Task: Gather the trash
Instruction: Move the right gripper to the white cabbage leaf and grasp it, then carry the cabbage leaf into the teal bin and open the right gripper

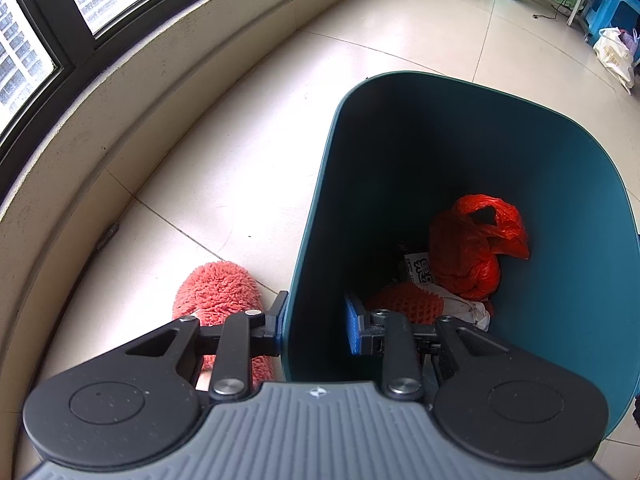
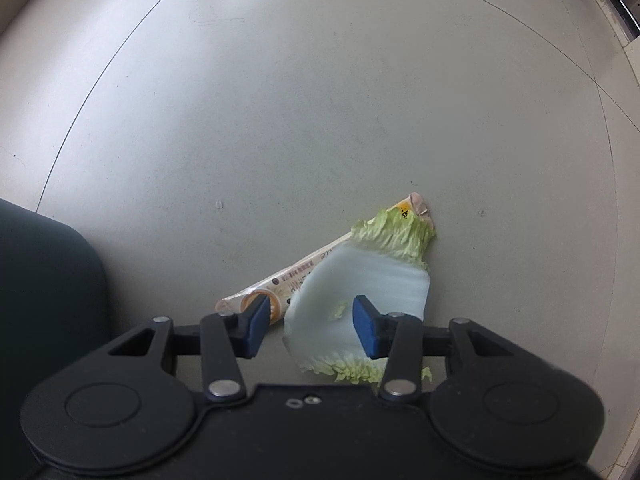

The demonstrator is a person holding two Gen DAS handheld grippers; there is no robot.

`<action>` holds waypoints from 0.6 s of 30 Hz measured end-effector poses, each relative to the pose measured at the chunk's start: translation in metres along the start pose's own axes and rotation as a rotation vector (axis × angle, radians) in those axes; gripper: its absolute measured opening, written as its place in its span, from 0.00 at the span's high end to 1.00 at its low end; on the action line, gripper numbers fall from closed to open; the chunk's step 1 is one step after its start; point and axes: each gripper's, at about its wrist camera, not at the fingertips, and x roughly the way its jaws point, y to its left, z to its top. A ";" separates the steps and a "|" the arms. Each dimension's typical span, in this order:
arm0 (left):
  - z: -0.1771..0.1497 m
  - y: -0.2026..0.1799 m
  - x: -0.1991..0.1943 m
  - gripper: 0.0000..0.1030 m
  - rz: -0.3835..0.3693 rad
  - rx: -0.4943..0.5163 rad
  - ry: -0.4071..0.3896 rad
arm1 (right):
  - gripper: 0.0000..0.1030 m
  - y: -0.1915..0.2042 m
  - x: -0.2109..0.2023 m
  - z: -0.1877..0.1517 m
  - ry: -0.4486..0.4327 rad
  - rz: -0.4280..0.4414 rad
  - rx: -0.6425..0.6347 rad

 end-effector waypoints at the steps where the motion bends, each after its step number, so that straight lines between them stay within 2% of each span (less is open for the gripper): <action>1: 0.000 0.000 0.000 0.73 0.000 0.000 -0.001 | 0.69 0.002 0.000 -0.001 0.000 -0.001 -0.003; 3: 0.000 -0.001 0.000 0.73 0.001 0.004 -0.002 | 0.75 0.002 -0.001 -0.004 -0.008 0.013 -0.001; 5: -0.001 -0.001 0.000 0.73 0.003 0.007 -0.005 | 0.92 0.002 -0.009 -0.016 -0.027 0.041 0.017; 9: -0.001 -0.003 0.001 0.73 0.016 0.015 -0.009 | 0.96 0.000 -0.023 -0.028 -0.057 0.027 -0.003; 16: -0.003 -0.004 0.004 0.73 0.026 0.016 -0.003 | 0.96 -0.035 -0.071 -0.053 -0.122 0.071 0.008; 18: -0.004 -0.004 0.005 0.73 0.030 0.016 0.000 | 0.97 -0.042 -0.089 -0.055 -0.136 0.108 0.000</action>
